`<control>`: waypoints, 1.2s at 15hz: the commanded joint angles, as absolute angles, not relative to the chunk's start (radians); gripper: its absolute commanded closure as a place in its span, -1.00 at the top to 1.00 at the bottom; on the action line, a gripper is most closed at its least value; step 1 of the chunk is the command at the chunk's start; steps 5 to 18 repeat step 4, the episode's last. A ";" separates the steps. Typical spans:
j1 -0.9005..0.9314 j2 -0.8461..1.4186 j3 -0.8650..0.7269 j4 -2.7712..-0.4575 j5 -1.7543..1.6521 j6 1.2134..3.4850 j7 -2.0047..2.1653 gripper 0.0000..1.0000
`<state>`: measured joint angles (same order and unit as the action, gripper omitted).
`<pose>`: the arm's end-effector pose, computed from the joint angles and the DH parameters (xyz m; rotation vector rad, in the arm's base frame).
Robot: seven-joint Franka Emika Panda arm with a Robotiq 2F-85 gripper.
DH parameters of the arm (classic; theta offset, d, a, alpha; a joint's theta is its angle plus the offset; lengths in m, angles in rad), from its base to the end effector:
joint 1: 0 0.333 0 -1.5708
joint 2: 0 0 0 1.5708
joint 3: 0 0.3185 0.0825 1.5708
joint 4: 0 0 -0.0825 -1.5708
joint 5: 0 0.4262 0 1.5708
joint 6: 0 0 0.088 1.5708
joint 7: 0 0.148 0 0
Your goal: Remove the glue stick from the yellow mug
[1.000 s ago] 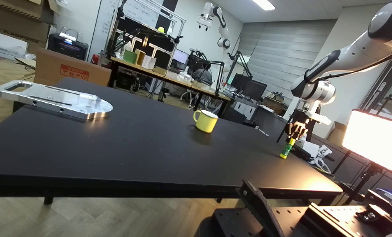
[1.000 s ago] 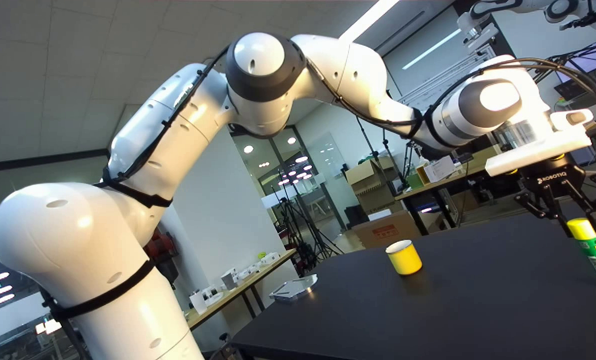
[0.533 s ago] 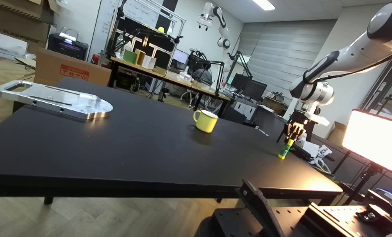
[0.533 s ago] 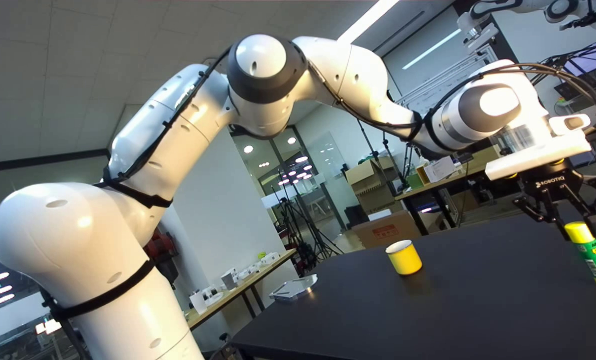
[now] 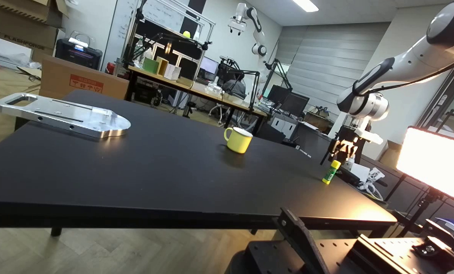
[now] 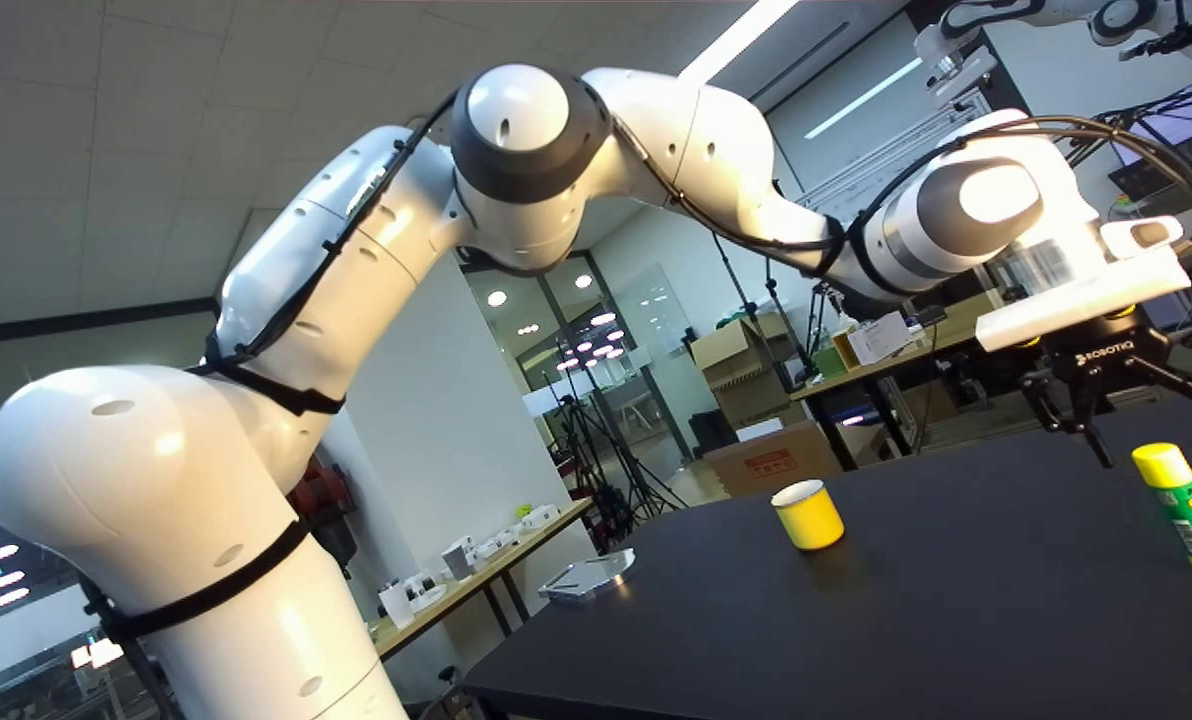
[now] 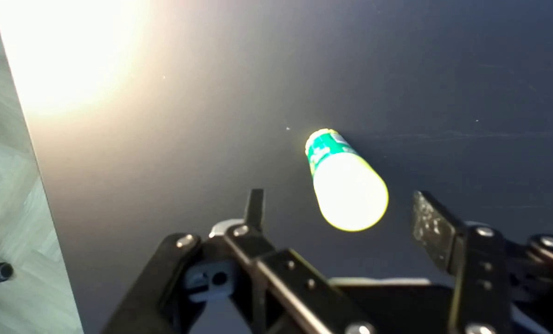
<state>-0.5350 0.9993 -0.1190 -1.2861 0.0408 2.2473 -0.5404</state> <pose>0.6237 -0.4551 0.0713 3.0973 -0.1348 -0.1012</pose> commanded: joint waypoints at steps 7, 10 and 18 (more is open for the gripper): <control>-0.545 0.984 -0.115 -1.278 0.028 2.240 -0.561 1.00; -0.545 0.984 -0.115 -1.278 0.028 2.240 -0.561 1.00; -0.545 0.984 -0.115 -1.278 0.028 2.240 -0.561 1.00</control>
